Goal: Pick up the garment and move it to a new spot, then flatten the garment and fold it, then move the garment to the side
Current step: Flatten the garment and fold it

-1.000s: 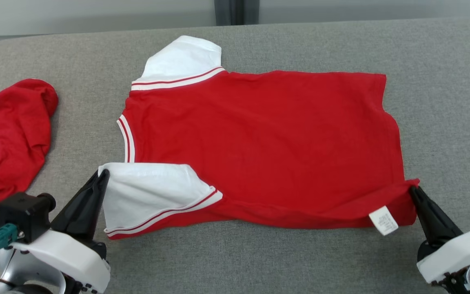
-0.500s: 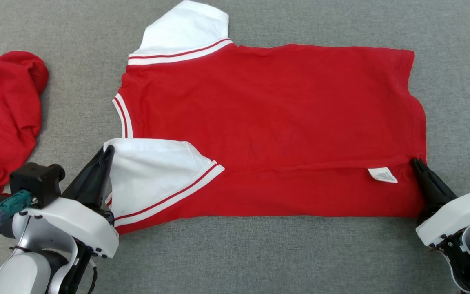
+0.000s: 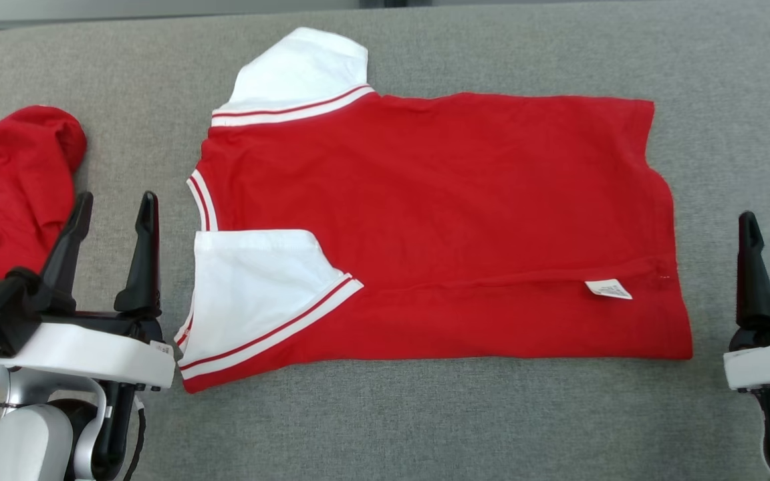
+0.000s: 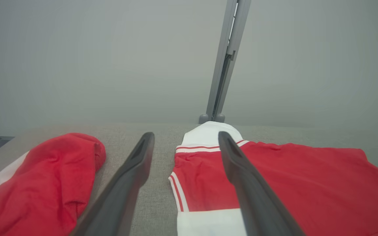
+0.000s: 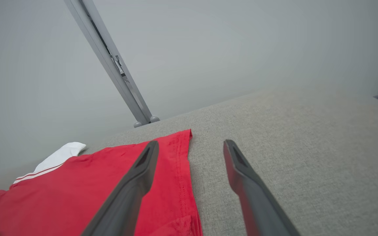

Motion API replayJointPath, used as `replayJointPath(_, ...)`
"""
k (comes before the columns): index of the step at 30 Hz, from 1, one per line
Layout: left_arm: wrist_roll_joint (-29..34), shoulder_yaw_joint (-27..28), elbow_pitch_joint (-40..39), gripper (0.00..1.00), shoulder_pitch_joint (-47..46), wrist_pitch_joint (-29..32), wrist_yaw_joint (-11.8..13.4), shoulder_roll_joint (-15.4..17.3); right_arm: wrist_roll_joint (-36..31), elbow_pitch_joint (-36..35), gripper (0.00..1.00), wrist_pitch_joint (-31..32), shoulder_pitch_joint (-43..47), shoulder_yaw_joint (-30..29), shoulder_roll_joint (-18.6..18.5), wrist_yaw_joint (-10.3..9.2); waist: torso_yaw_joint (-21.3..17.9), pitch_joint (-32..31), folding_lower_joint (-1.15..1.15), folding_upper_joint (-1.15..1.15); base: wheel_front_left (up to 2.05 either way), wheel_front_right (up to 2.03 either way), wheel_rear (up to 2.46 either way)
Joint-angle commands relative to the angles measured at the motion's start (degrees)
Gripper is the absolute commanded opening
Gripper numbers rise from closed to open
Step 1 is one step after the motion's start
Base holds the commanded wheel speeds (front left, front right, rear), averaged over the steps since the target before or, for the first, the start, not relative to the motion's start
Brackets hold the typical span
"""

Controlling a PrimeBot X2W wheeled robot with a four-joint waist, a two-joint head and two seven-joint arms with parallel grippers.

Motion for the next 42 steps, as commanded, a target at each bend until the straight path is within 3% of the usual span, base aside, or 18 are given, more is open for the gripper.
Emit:
replayJointPath(1,0.5,0.4,-0.6,1.0,-1.3,-0.9,0.4,0.0,-1.8,-0.9,1.0,-1.2,0.2,0.3,0.2,0.03,-0.4,-0.7,0.0,0.0,0.0,0.0,0.0)
replayJointPath(7,2.4,0.4,-0.9,1.0,-0.1,-5.1,1.7,-1.1,-11.3,-4.3,1.0,-5.9,1.4,4.5,-0.1,0.03,-1.3,-2.6,0.0,0.0,0.0,0.0,0.0)
replayJointPath(12,4.6,-0.5,2.1,1.0,1.7,-8.0,3.4,-2.1,-15.4,-3.0,1.0,-7.9,3.6,8.2,-0.3,0.03,-2.1,-5.0,0.0,0.0,0.0,0.0,0.0)
replayJointPath(29,7.7,-3.7,6.5,1.0,3.3,-6.8,3.8,-0.5,-15.5,1.3,1.0,-8.7,6.9,9.8,0.2,0.03,-1.4,-7.8,0.0,0.0,0.0,0.0,0.0)
replayJointPath(42,6.7,-8.0,9.3,1.0,4.0,-0.8,1.1,0.4,-15.6,4.9,1.0,-7.2,4.9,8.5,0.3,0.03,-0.8,-5.3,0.0,0.0,0.0,0.0,0.0)
